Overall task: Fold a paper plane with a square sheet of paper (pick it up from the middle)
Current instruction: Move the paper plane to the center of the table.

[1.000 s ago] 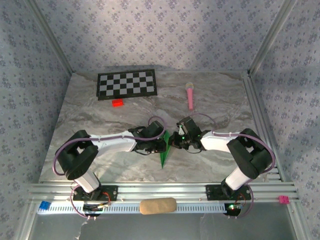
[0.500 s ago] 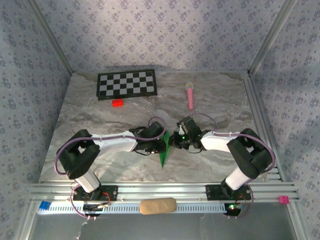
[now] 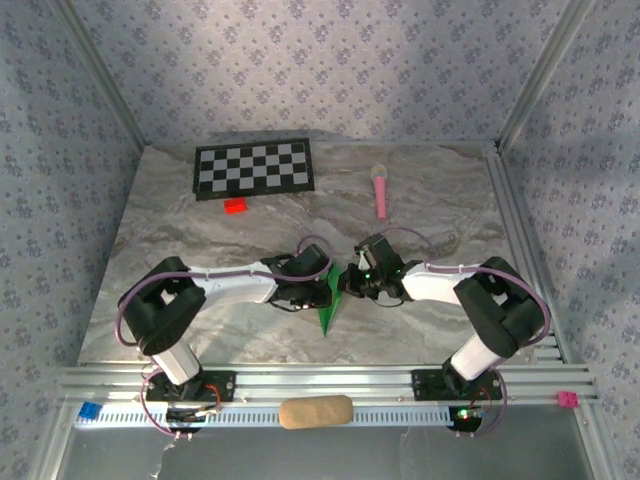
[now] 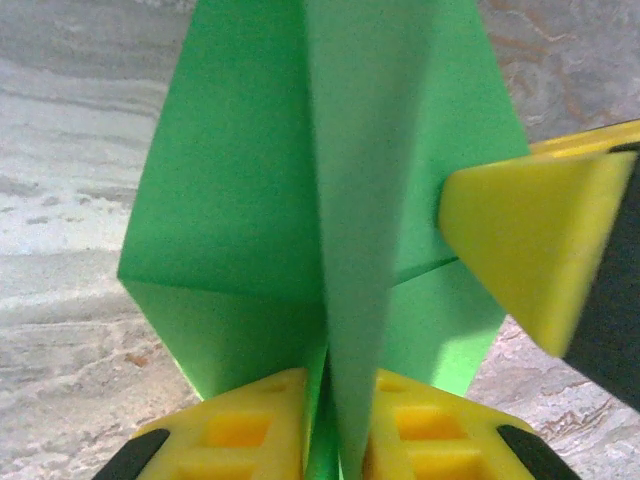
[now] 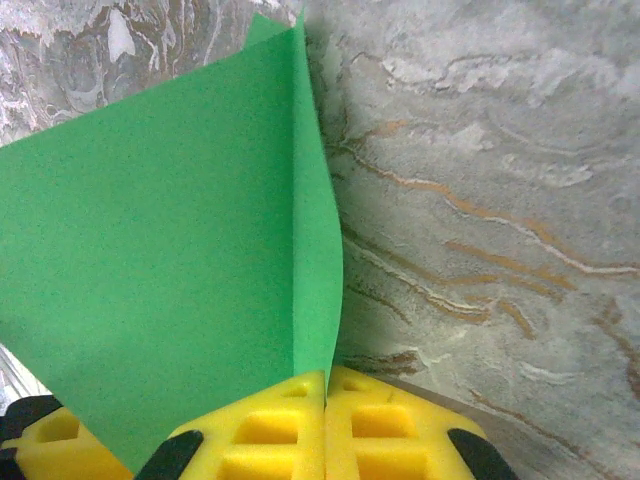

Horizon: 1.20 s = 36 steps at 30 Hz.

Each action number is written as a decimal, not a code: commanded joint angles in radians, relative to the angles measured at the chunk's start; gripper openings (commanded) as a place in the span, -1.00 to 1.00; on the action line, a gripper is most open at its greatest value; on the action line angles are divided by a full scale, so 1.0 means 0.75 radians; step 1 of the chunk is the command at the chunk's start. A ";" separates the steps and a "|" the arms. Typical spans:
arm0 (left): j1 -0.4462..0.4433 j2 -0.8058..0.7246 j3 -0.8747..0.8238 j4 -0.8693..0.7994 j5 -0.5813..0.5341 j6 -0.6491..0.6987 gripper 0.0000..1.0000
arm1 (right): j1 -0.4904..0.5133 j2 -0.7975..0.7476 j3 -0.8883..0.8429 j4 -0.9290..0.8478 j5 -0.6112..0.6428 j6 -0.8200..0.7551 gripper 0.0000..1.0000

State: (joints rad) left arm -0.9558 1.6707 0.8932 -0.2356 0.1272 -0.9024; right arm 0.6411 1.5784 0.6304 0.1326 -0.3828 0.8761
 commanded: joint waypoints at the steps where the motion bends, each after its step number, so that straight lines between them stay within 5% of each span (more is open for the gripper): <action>1: -0.004 0.020 0.018 -0.011 0.020 -0.008 -0.59 | -0.006 0.020 -0.019 0.001 -0.013 0.017 -0.87; 16: -0.008 0.038 0.027 0.014 0.034 -0.012 -0.75 | -0.012 0.017 -0.018 0.001 -0.017 0.018 -0.83; 27: 0.033 -0.089 0.062 -0.255 -0.221 -0.014 -0.92 | -0.056 -0.179 -0.022 -0.133 0.057 -0.040 -0.28; 36: 0.135 -0.024 0.113 -0.436 -0.249 0.040 -0.94 | -0.079 -0.253 -0.041 -0.206 0.122 -0.054 -0.22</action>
State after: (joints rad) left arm -0.8616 1.6333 0.9493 -0.4782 -0.0391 -0.9047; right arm 0.5846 1.3987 0.6167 0.0223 -0.3199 0.8486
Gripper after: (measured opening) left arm 0.064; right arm 0.391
